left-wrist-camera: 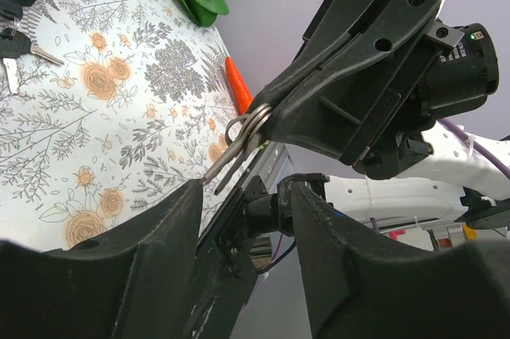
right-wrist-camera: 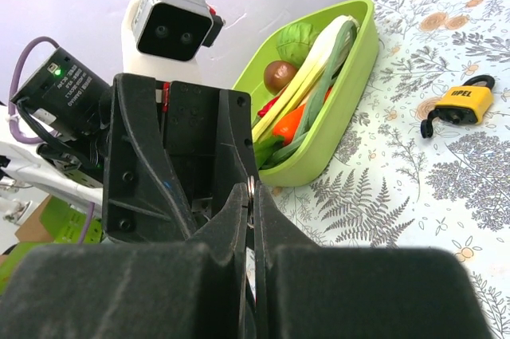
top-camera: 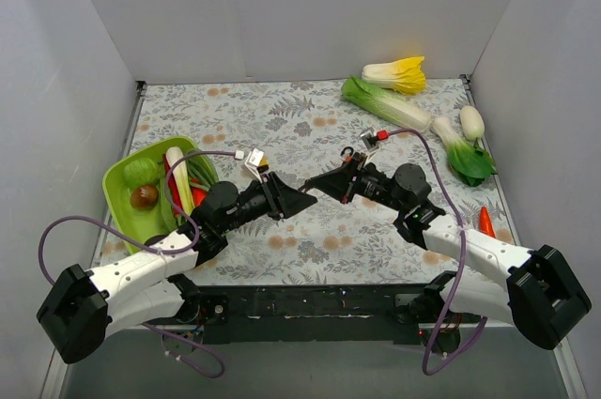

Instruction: Unlock with the key

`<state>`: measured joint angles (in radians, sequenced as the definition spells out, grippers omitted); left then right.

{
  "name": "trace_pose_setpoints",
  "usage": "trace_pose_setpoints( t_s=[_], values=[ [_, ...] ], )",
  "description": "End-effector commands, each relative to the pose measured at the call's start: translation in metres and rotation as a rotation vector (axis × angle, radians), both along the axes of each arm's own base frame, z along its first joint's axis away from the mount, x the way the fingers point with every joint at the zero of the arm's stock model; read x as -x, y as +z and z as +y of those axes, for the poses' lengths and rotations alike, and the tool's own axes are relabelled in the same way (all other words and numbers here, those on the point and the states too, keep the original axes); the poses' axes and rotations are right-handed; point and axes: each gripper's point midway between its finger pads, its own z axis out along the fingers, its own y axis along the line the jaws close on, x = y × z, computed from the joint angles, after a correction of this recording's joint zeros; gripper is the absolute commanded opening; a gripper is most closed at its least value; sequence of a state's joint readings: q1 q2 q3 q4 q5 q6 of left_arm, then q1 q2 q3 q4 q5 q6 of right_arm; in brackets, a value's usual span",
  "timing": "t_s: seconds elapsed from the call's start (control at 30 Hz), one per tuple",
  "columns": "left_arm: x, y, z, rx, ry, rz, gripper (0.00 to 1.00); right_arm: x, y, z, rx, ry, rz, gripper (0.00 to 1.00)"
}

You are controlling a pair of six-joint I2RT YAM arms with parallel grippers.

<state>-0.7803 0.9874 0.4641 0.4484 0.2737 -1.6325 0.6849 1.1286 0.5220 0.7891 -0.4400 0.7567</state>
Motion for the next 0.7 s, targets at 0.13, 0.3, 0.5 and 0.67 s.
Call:
trace_pose_setpoints(
  t_s=[0.13,0.3,0.5,0.67],
  values=[
    [-0.004,0.019,0.001,0.065,0.048,-0.041,0.44,-0.001,0.016,-0.005,-0.066,-0.040,-0.024,0.01],
    [-0.007,0.019,0.002,0.085,0.067,-0.042,0.41,0.000,0.019,-0.006,-0.095,-0.037,-0.006,0.01],
    [-0.008,0.019,0.003,0.092,0.081,-0.042,0.24,-0.001,0.014,-0.007,-0.086,-0.048,0.007,0.01],
    [-0.010,0.020,0.006,0.099,0.099,-0.040,0.12,-0.002,0.009,-0.006,-0.084,-0.046,0.024,0.01]
  ],
)
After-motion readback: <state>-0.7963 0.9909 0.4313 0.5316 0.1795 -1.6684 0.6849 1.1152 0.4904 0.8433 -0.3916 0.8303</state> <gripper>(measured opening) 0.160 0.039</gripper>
